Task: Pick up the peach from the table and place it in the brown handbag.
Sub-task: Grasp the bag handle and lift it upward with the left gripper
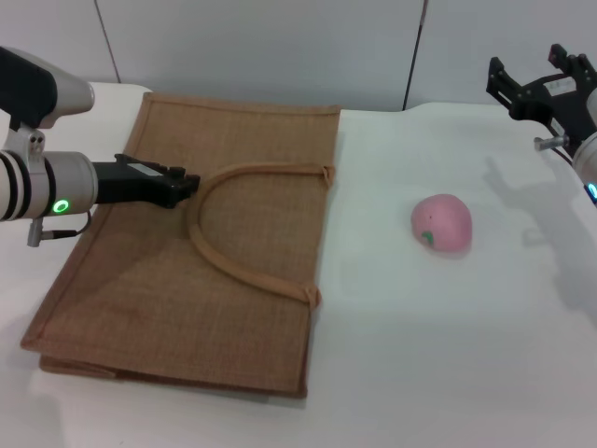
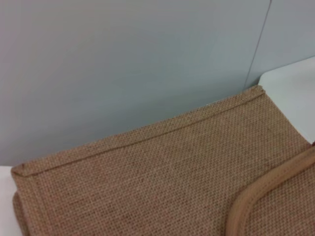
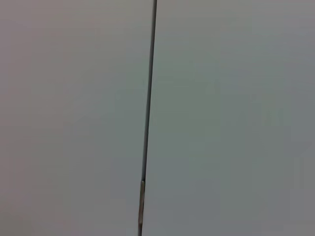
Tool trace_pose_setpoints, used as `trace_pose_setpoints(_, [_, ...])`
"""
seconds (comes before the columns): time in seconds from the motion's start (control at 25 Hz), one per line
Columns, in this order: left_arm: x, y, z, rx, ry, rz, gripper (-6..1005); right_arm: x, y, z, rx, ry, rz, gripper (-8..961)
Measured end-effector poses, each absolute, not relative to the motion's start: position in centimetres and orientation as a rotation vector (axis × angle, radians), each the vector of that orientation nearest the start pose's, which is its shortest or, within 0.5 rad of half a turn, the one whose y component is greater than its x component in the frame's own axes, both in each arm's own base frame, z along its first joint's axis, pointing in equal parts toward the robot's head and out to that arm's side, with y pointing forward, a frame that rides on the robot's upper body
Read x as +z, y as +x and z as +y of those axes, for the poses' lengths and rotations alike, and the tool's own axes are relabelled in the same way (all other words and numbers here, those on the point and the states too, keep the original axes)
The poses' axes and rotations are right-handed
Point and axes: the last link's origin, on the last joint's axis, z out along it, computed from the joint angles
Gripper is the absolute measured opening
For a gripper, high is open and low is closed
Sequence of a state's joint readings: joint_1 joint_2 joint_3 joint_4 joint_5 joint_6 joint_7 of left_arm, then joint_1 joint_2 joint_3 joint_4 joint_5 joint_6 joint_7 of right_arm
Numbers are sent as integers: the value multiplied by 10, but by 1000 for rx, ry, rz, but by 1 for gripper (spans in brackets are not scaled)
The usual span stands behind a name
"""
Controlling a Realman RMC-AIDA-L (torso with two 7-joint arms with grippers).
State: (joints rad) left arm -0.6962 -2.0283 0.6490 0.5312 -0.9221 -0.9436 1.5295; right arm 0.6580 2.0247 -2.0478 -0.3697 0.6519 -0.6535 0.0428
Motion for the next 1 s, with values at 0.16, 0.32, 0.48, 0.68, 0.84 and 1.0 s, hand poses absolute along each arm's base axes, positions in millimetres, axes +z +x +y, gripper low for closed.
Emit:
trace_pose_setpoints(0.16, [12,-298,417,-218,-2308,-867,287,-26,253,431,557,-1791,533,858])
trace_pose_setpoints(0.32, [12,-297,417,-221,-2310,-867,262,-26,253,431,557,-1791,533,858])
trace_pose_setpoints(0.48, [11,-295,417,-219,-2314,-861,306,-26,253,431,558,-1791,533,858])
trace_pose_setpoints(0.68, [9,-295,417,-208,-2325,-858,361,-26,252,431,558,-1791,532,858])
trace_pose_setpoints(0.84, [2,-297,416,-193,-2332,-864,396,-26,252,431,559,-1791,531,858])
trace_pose_setpoints(1.0, [-3,-298,416,-178,-2335,-862,415,-27,252,431,555,-1793,534,858])
